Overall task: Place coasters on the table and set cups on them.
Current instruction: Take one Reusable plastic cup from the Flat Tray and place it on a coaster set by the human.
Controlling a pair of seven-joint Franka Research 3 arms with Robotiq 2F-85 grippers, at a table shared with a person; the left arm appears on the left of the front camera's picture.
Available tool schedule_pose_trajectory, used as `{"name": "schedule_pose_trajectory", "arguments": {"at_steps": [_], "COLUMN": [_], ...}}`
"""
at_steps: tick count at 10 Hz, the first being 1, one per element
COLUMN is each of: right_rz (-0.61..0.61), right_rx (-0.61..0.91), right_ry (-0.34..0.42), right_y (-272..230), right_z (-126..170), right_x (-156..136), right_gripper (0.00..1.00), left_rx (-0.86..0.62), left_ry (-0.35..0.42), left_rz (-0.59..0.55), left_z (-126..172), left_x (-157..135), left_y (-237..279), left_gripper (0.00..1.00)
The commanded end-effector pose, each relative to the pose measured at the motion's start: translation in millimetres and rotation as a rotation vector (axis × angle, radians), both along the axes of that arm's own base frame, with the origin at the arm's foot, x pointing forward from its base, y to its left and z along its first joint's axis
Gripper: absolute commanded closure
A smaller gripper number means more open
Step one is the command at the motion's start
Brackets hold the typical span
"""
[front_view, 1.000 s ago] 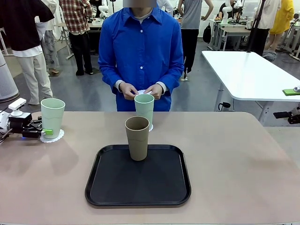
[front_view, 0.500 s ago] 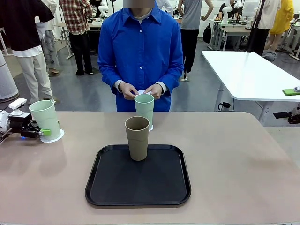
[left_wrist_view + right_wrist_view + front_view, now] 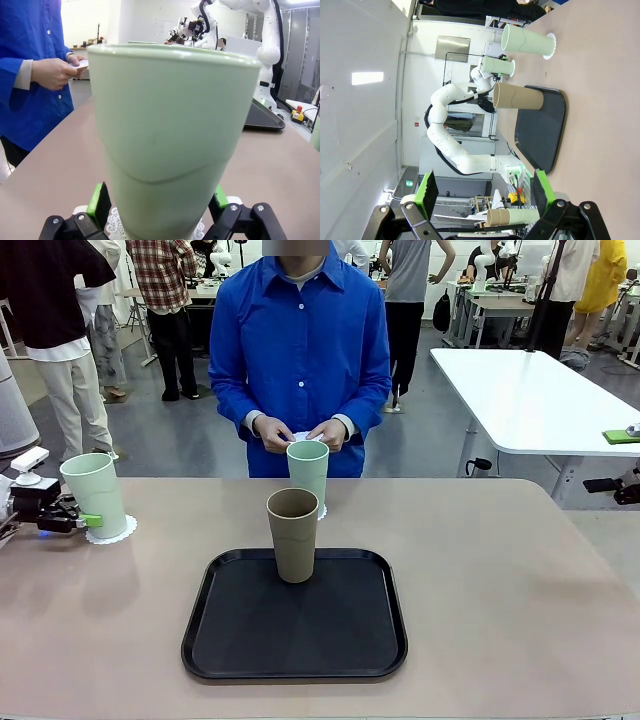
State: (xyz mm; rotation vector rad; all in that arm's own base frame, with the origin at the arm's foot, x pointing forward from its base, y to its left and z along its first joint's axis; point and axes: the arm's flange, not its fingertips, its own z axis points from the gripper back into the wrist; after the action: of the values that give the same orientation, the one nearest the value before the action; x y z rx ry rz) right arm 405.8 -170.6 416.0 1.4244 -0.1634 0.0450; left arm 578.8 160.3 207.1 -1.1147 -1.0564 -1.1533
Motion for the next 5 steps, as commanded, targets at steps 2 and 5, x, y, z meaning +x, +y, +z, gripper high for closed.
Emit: {"name": "schedule_pose_trajectory", "arguments": {"at_steps": [2, 5], "right_rz": [0.003, 0.003], "right_rx": [0.006, 0.006], "right_ry": [-0.006, -0.006], "right_y": [1, 1], "right_z": [1, 1], "right_x": [-2, -2], "right_gripper": [0.00, 0.00], "left_rx": [0.046, 0.053], "left_ry": [0.008, 0.049], "left_rz": [-0.006, -0.009], "left_z": [10, 8], "left_x": [-1, 0], "left_y": [16, 27], "left_gripper": [0.00, 0.00]}}
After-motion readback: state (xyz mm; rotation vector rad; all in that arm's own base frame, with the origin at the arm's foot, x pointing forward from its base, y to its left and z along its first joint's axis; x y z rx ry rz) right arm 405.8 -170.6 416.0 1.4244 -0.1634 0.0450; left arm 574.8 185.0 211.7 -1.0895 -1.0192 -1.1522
